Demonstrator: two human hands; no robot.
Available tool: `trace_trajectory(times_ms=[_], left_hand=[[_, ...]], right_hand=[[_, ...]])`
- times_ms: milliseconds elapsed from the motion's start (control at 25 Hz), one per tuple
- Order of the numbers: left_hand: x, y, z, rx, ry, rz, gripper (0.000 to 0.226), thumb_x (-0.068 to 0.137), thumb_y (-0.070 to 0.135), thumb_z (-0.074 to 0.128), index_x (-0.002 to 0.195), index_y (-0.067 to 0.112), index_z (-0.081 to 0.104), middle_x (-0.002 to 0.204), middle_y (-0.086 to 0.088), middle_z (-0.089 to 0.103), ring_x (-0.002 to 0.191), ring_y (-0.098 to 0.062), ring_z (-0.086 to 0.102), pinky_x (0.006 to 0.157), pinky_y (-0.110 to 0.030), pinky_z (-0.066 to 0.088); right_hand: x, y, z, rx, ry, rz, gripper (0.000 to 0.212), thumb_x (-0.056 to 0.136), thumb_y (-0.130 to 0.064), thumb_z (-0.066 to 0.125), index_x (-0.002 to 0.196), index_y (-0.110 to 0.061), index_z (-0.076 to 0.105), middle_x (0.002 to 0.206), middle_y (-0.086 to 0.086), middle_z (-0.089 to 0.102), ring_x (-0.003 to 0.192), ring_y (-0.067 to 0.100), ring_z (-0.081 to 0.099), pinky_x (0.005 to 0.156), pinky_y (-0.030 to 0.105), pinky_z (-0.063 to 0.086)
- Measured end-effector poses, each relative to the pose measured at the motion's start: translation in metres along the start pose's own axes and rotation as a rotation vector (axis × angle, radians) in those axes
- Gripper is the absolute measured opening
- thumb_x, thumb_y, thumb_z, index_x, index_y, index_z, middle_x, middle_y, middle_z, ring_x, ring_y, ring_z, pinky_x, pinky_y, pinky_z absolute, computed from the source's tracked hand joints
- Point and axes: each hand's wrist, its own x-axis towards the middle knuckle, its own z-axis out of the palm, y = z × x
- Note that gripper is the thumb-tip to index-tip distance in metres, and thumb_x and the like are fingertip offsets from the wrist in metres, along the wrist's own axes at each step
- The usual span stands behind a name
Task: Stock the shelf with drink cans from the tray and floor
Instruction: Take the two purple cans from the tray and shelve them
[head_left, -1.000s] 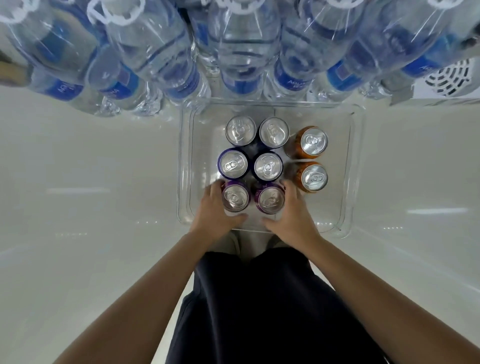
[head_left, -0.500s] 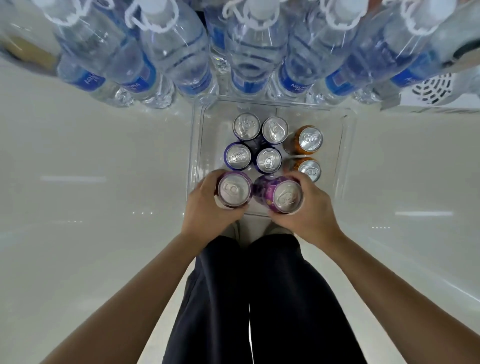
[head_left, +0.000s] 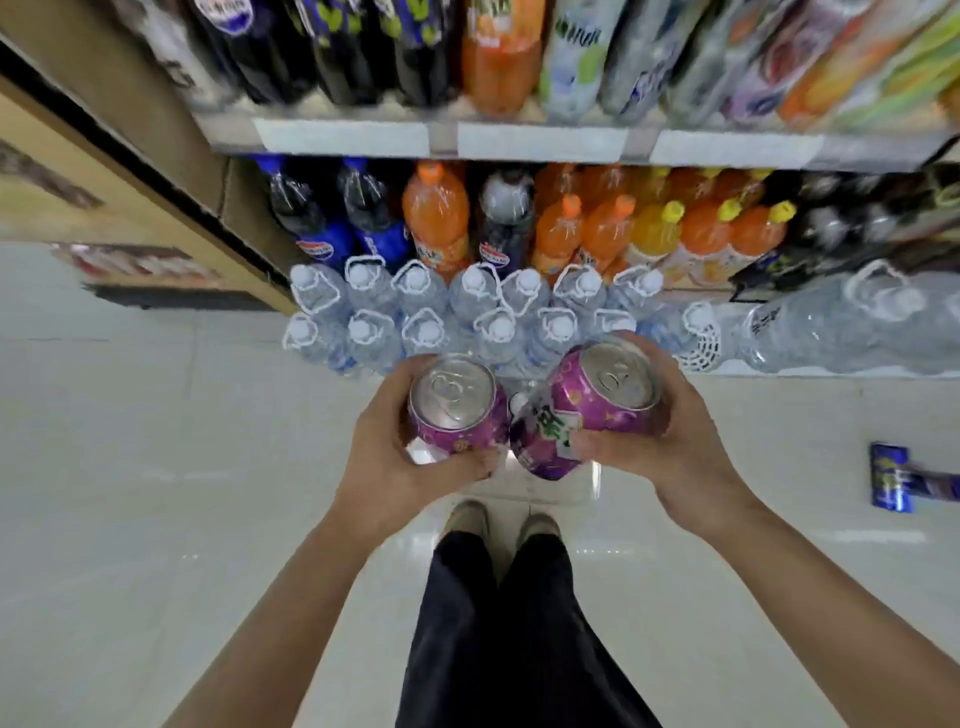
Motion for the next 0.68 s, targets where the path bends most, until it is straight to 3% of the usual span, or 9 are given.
trace_trajectory(times_ms=[80,240,320,480,600,680], left_hand=[[-0.002,0.068,-0.012,-0.077,-0.039,0.069,0.059,0.052,0.021,0.083,0.107,0.027,0.061,0.095,0.014,0.071,0.089,-0.008,0.066,0.077,-0.021,0.053],[-0.011,0.195,-0.027,-0.173,-0.013,0.255,0.045,0.06,0.021,0.073,0.1,0.042,0.067,0.086,0.018,0.073,0.079,0.001,0.067,0.069,-0.014,0.052],[-0.011,0.234,-0.028,-0.207,0.009,0.311,0.041,0.061,0.028,0.073,0.1,0.039,0.068,0.085,0.015,0.074,0.079,-0.001,0.068,0.068,-0.017,0.053],[-0.024,0.32,-0.024,-0.343,0.077,0.387,0.079,0.062,0.046,0.079,0.129,0.016,0.051,0.104,0.003,0.07,0.095,-0.018,0.067,0.08,-0.035,0.057],[-0.028,0.373,-0.02,-0.344,0.14,0.457,0.066,0.064,0.038,0.076,0.121,0.013,0.053,0.1,-0.001,0.07,0.09,-0.019,0.067,0.08,-0.038,0.056],[-0.03,0.401,-0.019,-0.324,0.128,0.495,0.07,0.052,0.039,0.087,0.112,0.018,0.058,0.097,-0.004,0.072,0.087,-0.022,0.069,0.079,-0.042,0.056]], right_hand=[[-0.008,-0.07,0.005,0.156,-0.054,-0.029,0.06,0.057,0.003,0.073,0.109,-0.022,0.054,0.086,-0.015,0.072,0.081,0.006,0.068,0.068,0.019,0.055],[-0.027,-0.197,0.02,0.282,-0.109,-0.153,0.061,0.06,-0.021,0.074,0.118,-0.018,0.057,0.098,-0.001,0.07,0.093,0.019,0.065,0.081,0.033,0.054],[-0.031,-0.237,0.031,0.324,-0.114,-0.216,0.062,0.067,-0.023,0.068,0.127,-0.011,0.052,0.104,0.006,0.067,0.095,0.022,0.065,0.081,0.037,0.056],[-0.05,-0.312,0.049,0.5,-0.126,-0.297,0.057,0.075,-0.029,0.063,0.128,-0.01,0.053,0.115,0.012,0.066,0.1,0.026,0.066,0.09,0.045,0.054],[-0.06,-0.358,0.052,0.43,-0.157,-0.372,0.062,0.073,-0.028,0.068,0.128,-0.005,0.052,0.119,0.019,0.065,0.101,0.03,0.066,0.09,0.047,0.053],[-0.067,-0.383,0.051,0.356,-0.217,-0.415,0.074,0.062,-0.026,0.082,0.125,-0.001,0.052,0.115,0.022,0.067,0.1,0.035,0.067,0.086,0.049,0.055]])
